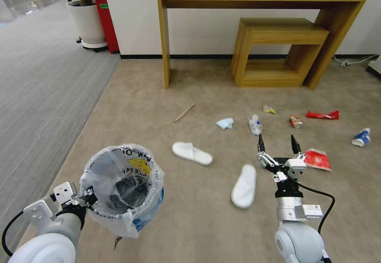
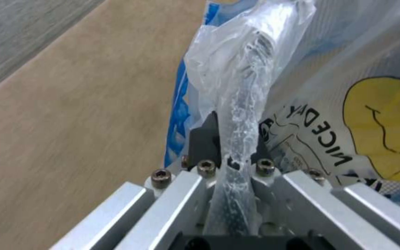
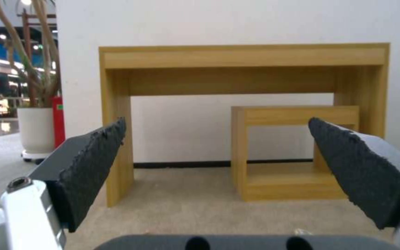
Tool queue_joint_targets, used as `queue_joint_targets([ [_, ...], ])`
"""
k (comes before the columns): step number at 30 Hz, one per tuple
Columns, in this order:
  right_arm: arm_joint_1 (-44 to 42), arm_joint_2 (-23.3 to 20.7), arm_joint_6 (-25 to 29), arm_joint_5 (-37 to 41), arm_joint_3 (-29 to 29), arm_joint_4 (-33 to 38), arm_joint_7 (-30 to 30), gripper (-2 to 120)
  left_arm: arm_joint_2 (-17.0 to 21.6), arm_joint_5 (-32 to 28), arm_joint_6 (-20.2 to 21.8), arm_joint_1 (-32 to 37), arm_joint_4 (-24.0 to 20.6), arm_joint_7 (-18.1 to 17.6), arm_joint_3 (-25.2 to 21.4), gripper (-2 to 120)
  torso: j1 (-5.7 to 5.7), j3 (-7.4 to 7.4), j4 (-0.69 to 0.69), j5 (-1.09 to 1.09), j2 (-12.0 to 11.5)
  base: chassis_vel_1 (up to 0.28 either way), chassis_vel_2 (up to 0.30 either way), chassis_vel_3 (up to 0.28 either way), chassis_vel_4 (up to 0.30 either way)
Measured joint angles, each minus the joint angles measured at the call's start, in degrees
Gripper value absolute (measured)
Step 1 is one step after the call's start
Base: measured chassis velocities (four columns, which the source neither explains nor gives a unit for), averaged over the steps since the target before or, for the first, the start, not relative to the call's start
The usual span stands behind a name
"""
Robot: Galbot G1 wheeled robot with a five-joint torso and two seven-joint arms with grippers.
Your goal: Pick up the trash bin and place the garbage on the floor into it.
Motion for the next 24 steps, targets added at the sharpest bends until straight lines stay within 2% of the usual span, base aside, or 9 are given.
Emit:
queue_joint_targets([
  [5,0.0,-0.1,-0.1,0.4,-0.1,0.4,0.5,100,-0.1,0.3,0.0,0.2,-0.2,0.0,0.1,0,0.01,0.02,0.00,-0.03,0.0,-0.337,0.340,0.304,-0.300],
  [9,-0.1,-0.3,-0.6,0.8,-0.1,0.9,0.7,100,-0.2,0.7,0.0,0.3,-0.3,0.1,0.4,0,0.01,0.02,0.00,-0.01,0.0,-0.137,0.187,0.096,-0.164],
  [19,-0.5,-0.8,-2.4,1.6,0.0,1.8,0.9,100,-0.4,1.5,0.0,0.7,-0.7,0.1,0.9,0,0.00,-0.02,0.00,-0.01,0.0,0.029,-0.019,-0.017,0.024],
  [24,-1.2,-1.4,-10.1,4.3,-0.2,3.8,4.0,100,-0.4,1.7,0.0,1.1,-0.9,0.0,0.9,0,0.00,0.00,0.01,-0.01,0.0,0.000,0.000,0.000,0.000],
])
